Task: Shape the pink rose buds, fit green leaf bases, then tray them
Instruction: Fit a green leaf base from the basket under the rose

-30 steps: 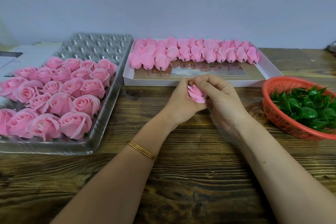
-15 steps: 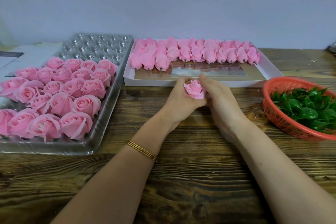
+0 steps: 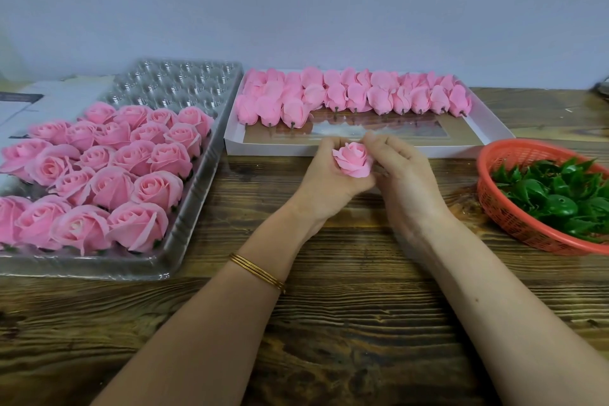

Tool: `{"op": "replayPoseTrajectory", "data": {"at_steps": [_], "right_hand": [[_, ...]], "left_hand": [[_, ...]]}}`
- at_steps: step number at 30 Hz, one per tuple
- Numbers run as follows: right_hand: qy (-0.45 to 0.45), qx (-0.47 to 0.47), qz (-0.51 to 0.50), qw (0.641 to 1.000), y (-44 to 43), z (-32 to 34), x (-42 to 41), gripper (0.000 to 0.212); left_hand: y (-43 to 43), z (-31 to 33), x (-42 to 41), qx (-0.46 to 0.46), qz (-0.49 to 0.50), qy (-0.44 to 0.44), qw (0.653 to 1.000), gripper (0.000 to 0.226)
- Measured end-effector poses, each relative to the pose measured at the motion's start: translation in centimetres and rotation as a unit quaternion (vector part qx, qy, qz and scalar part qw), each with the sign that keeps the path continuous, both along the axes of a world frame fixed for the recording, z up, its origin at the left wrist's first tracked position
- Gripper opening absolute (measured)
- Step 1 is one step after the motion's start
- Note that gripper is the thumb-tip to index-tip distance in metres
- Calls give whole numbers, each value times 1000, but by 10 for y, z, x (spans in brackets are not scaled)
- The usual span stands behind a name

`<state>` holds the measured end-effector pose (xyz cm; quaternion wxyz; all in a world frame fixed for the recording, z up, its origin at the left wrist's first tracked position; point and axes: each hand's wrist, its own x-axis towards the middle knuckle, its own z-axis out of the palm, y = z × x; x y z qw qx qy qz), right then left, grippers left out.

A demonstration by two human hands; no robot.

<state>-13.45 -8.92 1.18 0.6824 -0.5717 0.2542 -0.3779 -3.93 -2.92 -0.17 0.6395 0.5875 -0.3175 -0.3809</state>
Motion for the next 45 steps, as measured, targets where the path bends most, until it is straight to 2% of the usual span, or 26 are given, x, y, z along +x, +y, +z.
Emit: {"op": "replayPoseTrajectory", "data": {"at_steps": [19, 24, 27, 29, 33, 35, 38, 45], "right_hand": [[-7, 15, 17, 1000, 4, -2, 4, 18], [-35, 61, -2, 998, 0, 0, 2, 24], [-5, 85, -29, 996, -5, -2, 1, 22], [20, 91, -37, 995, -6, -4, 1, 24], [-3, 133, -28, 991, -6, -2, 0, 29], [17, 119, -22, 993, -6, -4, -1, 32], [57, 64, -5, 996, 0, -9, 1, 33], [28, 21, 17, 999, 9, -16, 9, 30]], "left_hand": [[-2, -2, 4, -14, -16, -1, 1000, 53], [-3, -2, 5, -17, -9, 8, 1000, 52], [-3, -2, 7, -32, 14, 21, 999, 38], [-4, -2, 8, -39, 33, 17, 999, 40], [-2, 2, 13, -63, 52, 35, 996, 49], [-3, 2, 15, -75, 70, 58, 993, 50], [-3, 3, 16, -85, 72, 77, 991, 40], [-5, 5, 11, -100, 48, 107, 988, 37]]}}
